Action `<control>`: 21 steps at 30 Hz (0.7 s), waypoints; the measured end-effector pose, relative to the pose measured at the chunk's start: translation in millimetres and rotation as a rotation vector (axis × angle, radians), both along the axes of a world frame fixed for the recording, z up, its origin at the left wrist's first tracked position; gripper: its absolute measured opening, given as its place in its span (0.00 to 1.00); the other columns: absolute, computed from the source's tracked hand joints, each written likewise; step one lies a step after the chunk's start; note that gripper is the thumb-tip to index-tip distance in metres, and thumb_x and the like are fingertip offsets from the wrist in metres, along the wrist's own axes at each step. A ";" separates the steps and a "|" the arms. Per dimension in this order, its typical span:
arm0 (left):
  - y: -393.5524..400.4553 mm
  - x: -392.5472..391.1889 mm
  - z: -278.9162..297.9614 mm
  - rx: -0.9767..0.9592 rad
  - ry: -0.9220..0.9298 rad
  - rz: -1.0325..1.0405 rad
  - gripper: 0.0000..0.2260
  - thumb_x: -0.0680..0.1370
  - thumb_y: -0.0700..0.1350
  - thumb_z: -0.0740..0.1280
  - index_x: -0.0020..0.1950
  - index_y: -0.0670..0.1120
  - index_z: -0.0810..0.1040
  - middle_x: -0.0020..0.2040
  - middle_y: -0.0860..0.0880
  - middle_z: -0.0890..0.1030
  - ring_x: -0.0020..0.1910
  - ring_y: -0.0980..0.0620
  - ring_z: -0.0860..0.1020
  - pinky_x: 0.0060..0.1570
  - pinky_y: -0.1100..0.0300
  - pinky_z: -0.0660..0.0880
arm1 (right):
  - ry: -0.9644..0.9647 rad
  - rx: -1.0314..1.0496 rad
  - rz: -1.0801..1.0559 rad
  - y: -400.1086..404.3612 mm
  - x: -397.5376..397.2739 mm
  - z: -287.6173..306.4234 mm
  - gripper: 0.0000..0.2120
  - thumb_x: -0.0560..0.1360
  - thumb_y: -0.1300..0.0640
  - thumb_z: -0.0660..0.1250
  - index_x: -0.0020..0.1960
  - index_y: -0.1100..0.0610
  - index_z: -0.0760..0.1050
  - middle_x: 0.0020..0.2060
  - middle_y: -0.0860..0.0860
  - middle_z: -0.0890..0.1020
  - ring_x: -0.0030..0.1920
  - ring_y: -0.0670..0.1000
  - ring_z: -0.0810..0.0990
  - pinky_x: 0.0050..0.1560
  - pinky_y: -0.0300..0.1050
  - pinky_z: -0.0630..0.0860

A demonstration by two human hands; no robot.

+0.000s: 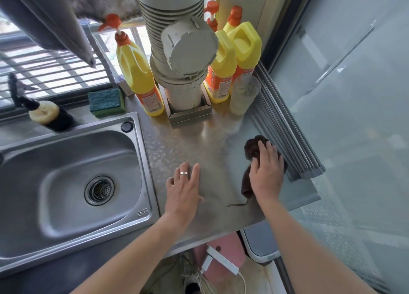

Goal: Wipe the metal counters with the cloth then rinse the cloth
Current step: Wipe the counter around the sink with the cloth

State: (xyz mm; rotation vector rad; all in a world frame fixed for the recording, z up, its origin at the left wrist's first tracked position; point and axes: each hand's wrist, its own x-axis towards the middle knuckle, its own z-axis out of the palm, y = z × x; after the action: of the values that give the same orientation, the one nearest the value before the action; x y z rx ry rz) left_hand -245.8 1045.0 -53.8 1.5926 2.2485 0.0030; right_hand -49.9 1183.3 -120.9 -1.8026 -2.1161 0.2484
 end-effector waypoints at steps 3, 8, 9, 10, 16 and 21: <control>2.0 -1.3 -3.2 0.009 -0.015 0.028 0.42 0.69 0.52 0.76 0.77 0.51 0.55 0.71 0.47 0.58 0.71 0.44 0.60 0.66 0.49 0.64 | 0.103 -0.073 -0.048 -0.6 -31.8 7.0 0.24 0.82 0.55 0.62 0.78 0.55 0.68 0.78 0.57 0.68 0.80 0.58 0.63 0.81 0.55 0.53; 7.4 -2.7 -4.0 -0.012 0.000 0.057 0.48 0.65 0.54 0.79 0.78 0.52 0.53 0.73 0.47 0.59 0.72 0.44 0.61 0.65 0.47 0.67 | 0.161 -0.110 0.272 -11.9 -82.7 11.0 0.25 0.79 0.56 0.64 0.76 0.51 0.70 0.77 0.53 0.70 0.79 0.54 0.65 0.80 0.56 0.60; 7.4 -2.6 -4.3 -0.016 0.008 0.053 0.49 0.65 0.54 0.79 0.78 0.52 0.52 0.73 0.46 0.59 0.73 0.44 0.61 0.65 0.46 0.67 | 0.160 -0.113 0.335 -20.5 -86.1 10.2 0.25 0.79 0.55 0.64 0.76 0.50 0.70 0.77 0.52 0.71 0.79 0.53 0.65 0.80 0.55 0.60; 7.0 -2.0 -4.4 -0.020 0.012 0.049 0.49 0.66 0.53 0.78 0.78 0.51 0.52 0.73 0.46 0.58 0.73 0.43 0.61 0.65 0.46 0.68 | 0.153 -0.108 0.394 -30.5 -86.5 9.9 0.25 0.80 0.55 0.63 0.76 0.50 0.70 0.77 0.51 0.71 0.79 0.52 0.66 0.79 0.53 0.60; 9.0 20.5 2.5 0.097 0.002 -0.030 0.31 0.74 0.42 0.69 0.72 0.49 0.57 0.70 0.45 0.61 0.67 0.42 0.65 0.62 0.47 0.72 | 0.190 -0.059 0.477 -62.7 -52.8 11.7 0.23 0.78 0.62 0.61 0.71 0.52 0.75 0.69 0.50 0.78 0.70 0.53 0.76 0.65 0.55 0.75; 15.9 59.4 2.6 0.077 -0.089 -0.141 0.37 0.70 0.38 0.70 0.73 0.52 0.55 0.70 0.46 0.59 0.67 0.43 0.64 0.61 0.47 0.71 | 0.118 0.171 0.320 -43.2 21.7 22.9 0.21 0.77 0.68 0.62 0.68 0.58 0.78 0.65 0.57 0.79 0.62 0.60 0.78 0.65 0.55 0.76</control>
State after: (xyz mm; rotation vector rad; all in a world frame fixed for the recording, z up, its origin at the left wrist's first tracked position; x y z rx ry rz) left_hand -186.5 1060.9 -51.2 1.7523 2.0880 0.1218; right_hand -28.2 1140.1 -98.0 -1.3196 -2.2571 0.2387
